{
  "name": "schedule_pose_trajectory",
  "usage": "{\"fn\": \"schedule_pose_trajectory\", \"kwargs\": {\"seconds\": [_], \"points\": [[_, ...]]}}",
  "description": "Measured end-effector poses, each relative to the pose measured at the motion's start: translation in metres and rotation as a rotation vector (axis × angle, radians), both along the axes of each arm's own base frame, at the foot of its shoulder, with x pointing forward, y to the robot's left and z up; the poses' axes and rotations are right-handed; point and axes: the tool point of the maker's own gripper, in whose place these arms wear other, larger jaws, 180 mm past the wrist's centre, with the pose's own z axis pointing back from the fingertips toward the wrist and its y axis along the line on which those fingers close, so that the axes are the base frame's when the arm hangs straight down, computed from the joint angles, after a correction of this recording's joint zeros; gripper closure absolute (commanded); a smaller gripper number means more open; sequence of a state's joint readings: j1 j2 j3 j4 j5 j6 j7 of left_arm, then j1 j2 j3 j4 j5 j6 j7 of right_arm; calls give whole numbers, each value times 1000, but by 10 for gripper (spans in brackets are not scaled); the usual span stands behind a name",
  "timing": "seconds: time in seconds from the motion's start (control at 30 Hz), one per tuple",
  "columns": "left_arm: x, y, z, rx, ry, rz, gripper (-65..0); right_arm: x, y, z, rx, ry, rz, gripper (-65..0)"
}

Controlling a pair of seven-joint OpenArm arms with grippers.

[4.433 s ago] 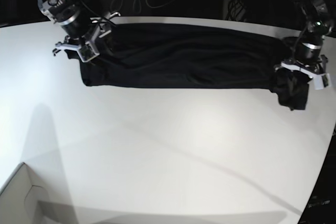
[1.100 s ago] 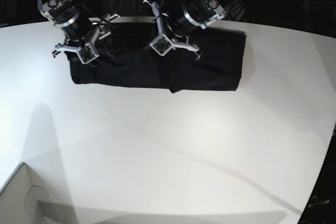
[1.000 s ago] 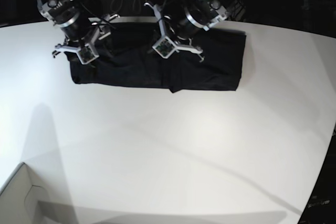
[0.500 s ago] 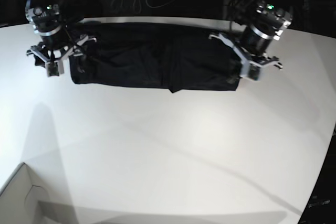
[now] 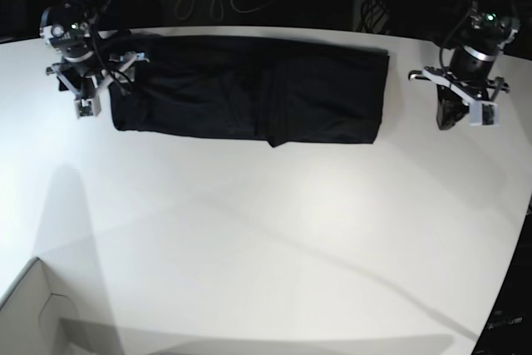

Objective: Layout the t-shirt on the table in an organized manner, then fold the t-shirt properly
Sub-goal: 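Withdraw the left gripper and release the shirt with the right gripper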

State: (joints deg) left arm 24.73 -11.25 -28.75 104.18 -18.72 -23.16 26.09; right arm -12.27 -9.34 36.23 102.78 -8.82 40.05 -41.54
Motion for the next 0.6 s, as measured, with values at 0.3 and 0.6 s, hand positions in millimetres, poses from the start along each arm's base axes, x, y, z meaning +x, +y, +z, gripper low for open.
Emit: {"fn": "schedule_pose_trajectory", "kwargs": {"seconds": [0.3,0.6], "points": [[1,-4,0,-11,-6,-1,-4,-3,9,-6,4,66,29,-436],[1,-4,-1,-12,-3,0,-4,2,28,-8,16,82,89,-416]]}}
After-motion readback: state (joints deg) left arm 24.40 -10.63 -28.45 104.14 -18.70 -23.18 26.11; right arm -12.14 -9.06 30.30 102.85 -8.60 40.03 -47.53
